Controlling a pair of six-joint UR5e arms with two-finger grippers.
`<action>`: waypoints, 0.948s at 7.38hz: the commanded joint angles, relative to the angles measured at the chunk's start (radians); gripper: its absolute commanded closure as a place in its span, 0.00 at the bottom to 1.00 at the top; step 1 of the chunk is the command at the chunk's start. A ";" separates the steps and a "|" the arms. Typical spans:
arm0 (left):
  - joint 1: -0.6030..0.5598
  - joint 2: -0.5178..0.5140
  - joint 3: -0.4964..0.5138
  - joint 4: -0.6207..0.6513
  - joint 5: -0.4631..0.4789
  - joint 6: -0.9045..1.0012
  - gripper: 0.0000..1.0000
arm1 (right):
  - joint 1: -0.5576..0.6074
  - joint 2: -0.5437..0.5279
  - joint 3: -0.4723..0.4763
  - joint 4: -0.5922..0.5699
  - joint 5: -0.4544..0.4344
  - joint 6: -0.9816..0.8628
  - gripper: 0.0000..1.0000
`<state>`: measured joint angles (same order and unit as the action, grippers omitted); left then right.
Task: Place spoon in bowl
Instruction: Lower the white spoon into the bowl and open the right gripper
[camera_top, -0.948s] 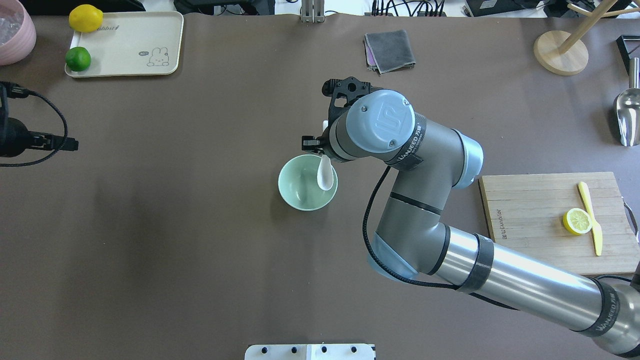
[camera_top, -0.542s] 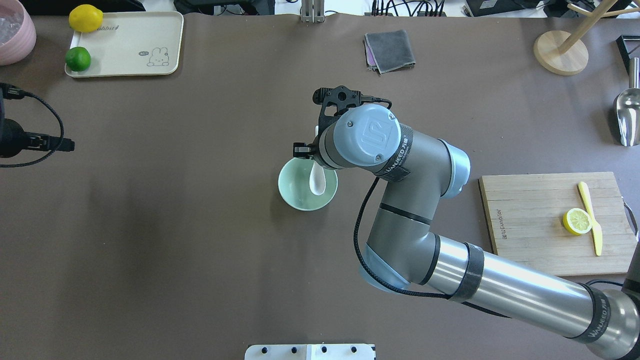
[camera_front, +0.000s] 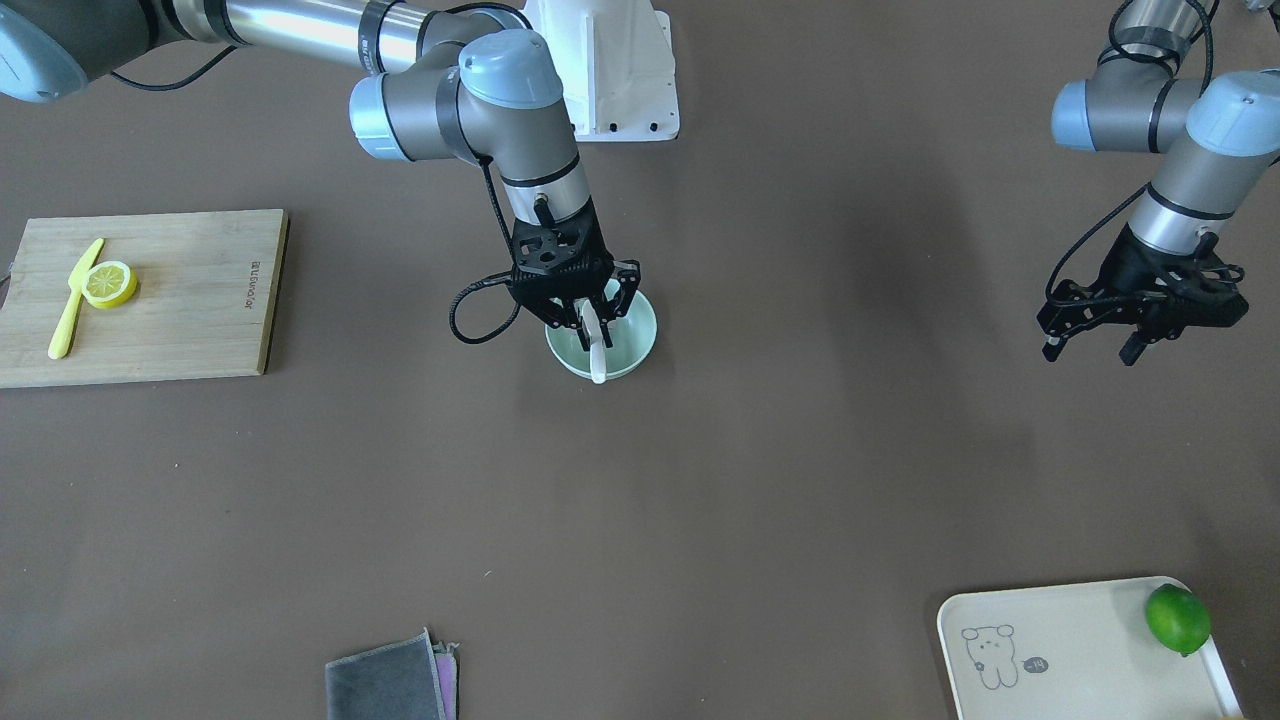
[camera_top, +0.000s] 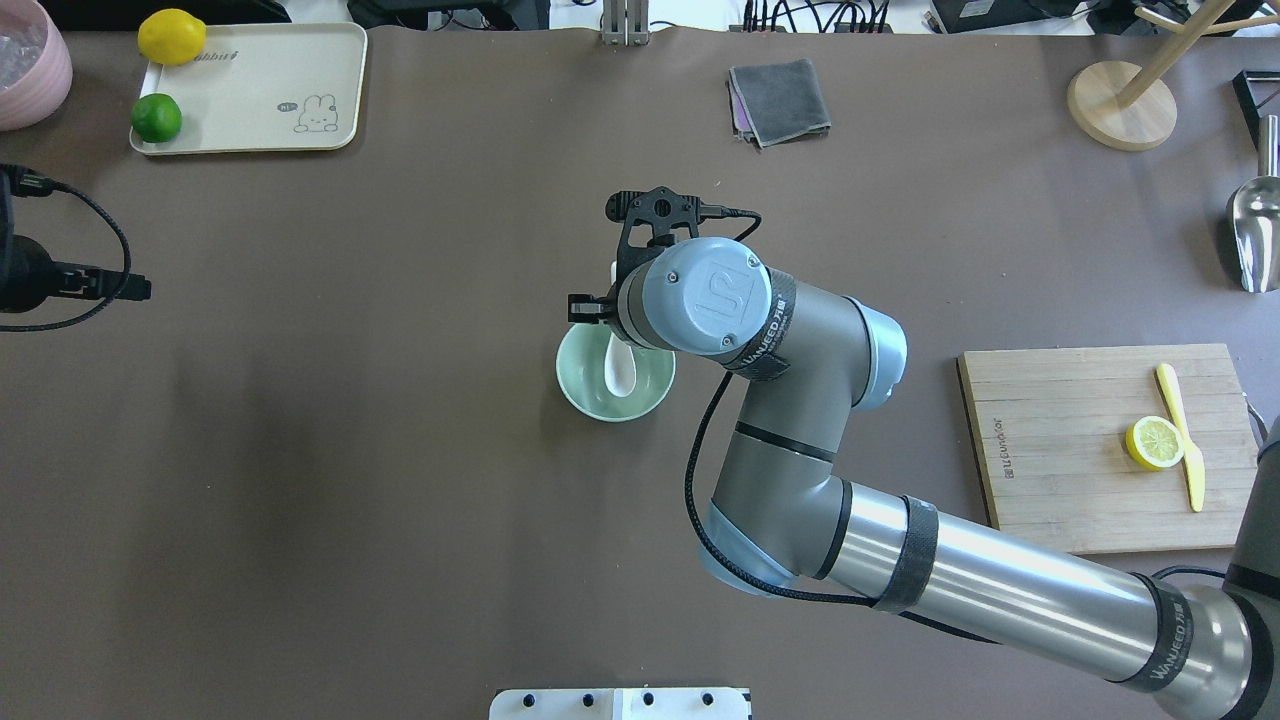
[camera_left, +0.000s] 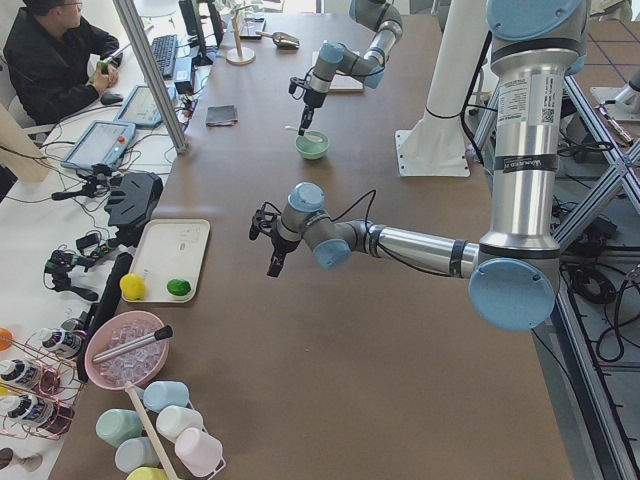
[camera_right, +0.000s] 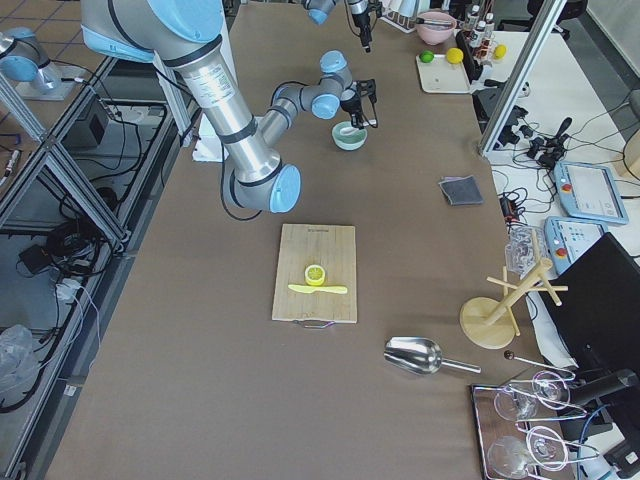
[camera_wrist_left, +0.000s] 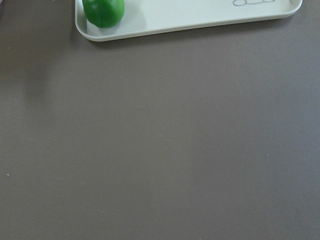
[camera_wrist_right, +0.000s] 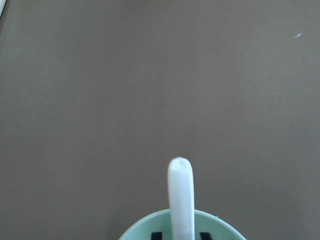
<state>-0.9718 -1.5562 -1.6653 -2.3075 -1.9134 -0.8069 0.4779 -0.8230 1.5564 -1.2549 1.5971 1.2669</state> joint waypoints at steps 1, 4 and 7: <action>0.001 -0.002 0.004 -0.001 0.000 0.000 0.02 | -0.001 0.010 -0.001 -0.001 0.000 0.040 0.00; -0.002 0.007 -0.011 -0.003 -0.027 0.000 0.02 | 0.084 0.019 0.052 -0.079 0.170 0.036 0.00; -0.143 0.063 -0.033 0.010 -0.140 0.261 0.02 | 0.186 -0.138 0.270 -0.276 0.304 -0.189 0.00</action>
<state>-1.0524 -1.5289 -1.6936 -2.3017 -2.0193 -0.6912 0.6145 -0.8881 1.7433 -1.4671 1.8400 1.1779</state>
